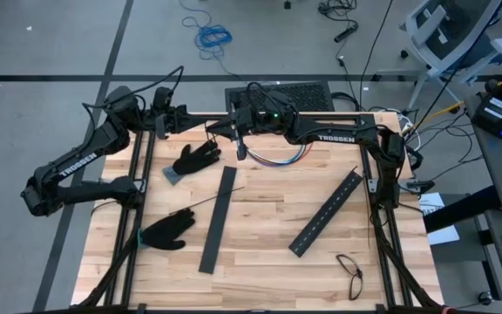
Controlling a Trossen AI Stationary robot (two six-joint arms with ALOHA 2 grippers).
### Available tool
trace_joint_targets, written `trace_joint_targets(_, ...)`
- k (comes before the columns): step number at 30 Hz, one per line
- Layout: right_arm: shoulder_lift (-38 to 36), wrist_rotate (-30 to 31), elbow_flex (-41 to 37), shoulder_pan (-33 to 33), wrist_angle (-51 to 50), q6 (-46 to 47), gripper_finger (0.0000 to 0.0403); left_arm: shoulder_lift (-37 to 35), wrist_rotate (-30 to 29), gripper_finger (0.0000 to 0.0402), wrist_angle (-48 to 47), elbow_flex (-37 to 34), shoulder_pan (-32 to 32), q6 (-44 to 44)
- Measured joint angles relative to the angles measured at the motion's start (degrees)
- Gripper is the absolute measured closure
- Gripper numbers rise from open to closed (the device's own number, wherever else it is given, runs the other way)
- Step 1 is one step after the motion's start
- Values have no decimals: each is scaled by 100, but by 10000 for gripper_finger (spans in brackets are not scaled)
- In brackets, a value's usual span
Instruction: Ziptie cables
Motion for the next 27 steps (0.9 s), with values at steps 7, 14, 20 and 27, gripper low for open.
trace_joint_targets(7, 0, 2, 0, 2, -2, 324, 403, -27, -78, 401, 41, -2, 0, -43)
trace_joint_targets(14, 0, -30, 0, 0, -50, 583, 403, -28, -184, 401, 106, -2, 2, -16)
trace_joint_targets(20, 0, -142, 0, 0, -76, 767, 403, -28, -181, 401, 107, -2, 4, -15)
trace_joint_targets(27, 0, -144, 0, -9, -179, 819, 403, -28, -184, 402, 95, 19, 46, 12)
